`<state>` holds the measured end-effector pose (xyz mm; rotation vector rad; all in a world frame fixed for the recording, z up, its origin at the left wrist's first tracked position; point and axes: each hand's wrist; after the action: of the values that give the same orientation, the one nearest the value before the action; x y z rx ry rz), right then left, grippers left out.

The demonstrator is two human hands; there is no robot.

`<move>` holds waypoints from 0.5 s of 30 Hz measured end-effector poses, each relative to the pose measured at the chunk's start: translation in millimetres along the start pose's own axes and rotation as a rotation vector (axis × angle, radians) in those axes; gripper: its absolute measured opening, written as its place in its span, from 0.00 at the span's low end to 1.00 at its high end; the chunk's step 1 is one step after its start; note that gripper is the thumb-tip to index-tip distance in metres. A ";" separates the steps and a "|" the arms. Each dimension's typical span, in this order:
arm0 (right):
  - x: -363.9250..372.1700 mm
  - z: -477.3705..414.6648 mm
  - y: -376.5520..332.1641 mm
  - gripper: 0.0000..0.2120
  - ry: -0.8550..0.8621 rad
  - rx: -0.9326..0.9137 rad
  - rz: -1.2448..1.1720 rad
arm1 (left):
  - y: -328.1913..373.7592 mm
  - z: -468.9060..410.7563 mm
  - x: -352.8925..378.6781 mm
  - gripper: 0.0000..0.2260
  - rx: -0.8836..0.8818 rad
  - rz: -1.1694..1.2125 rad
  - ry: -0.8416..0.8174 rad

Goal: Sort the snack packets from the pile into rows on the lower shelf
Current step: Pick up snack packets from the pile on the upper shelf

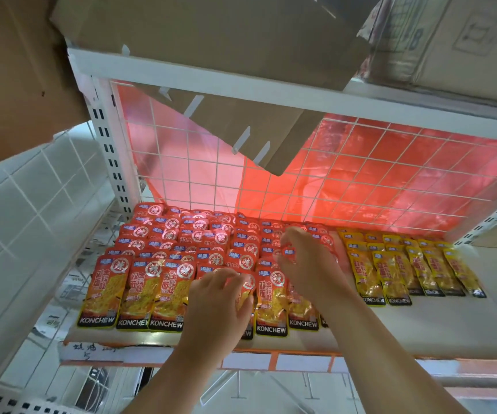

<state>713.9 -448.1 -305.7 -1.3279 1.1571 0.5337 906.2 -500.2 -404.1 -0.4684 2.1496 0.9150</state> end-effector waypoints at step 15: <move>-181.4 53.3 28.4 0.15 0.449 -0.152 -0.043 | 178.0 -126.1 -109.1 0.12 0.212 0.280 0.128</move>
<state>636.5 -338.5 -169.4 -1.6536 1.4695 0.3010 814.8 -467.2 -180.4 -0.1242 2.4394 0.8104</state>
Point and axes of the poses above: each hand's wrist, its own z-axis away from the middle knuckle, its own x-axis out of the palm, y = z × x, and after that the axes turned 3 degrees about -x, right-handed
